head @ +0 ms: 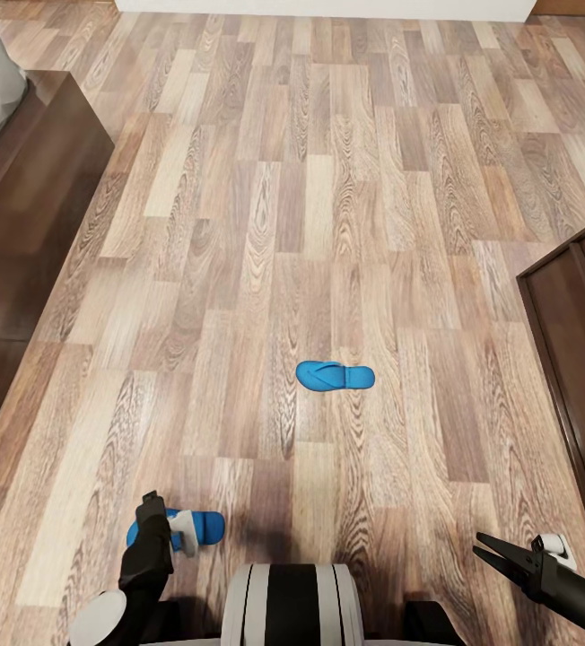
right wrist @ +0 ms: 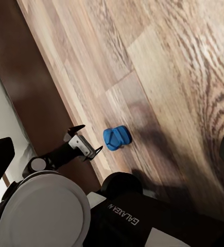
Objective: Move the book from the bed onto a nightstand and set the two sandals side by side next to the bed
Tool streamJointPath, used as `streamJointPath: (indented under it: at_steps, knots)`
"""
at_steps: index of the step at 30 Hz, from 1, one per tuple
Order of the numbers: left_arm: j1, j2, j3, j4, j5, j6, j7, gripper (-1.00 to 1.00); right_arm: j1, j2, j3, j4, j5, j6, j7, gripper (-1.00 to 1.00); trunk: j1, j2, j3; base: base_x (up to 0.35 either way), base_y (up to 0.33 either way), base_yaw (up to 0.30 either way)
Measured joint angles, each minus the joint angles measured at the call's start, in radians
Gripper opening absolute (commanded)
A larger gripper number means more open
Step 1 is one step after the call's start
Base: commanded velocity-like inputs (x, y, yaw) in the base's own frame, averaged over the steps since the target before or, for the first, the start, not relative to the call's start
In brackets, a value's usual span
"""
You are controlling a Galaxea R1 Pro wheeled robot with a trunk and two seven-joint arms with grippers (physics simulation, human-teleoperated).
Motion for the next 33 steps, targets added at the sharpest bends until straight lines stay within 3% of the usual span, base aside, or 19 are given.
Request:
streamJointPath:
  at_steps: [17, 20, 33]
  knots:
    - [0.0, -0.006, -0.002, 0.005, 0.002, -0.003, 0.003, 1.0, 0.0, -0.001, 0.0, 0.0, 0.0, 0.0, 0.0, 1.0, 0.0, 0.0, 0.0, 0.0, 0.0, 0.0]
    - [-0.001, -0.022, -0.003, 0.008, 0.003, -0.005, 0.005, 1.0, 0.0, -0.001, 0.0, 0.0, 0.0, 0.0, 0.0, 1.0, 0.0, 0.0, 0.0, 0.0, 0.0, 0.0]
    - [-0.001, -0.043, -0.003, 0.02, 0.009, -0.009, 0.006, 1.0, 0.0, -0.001, 0.0, 0.0, 0.0, 0.0, 0.0, 1.0, 0.0, 0.0, 0.0, 0.0, 0.0, 0.0]
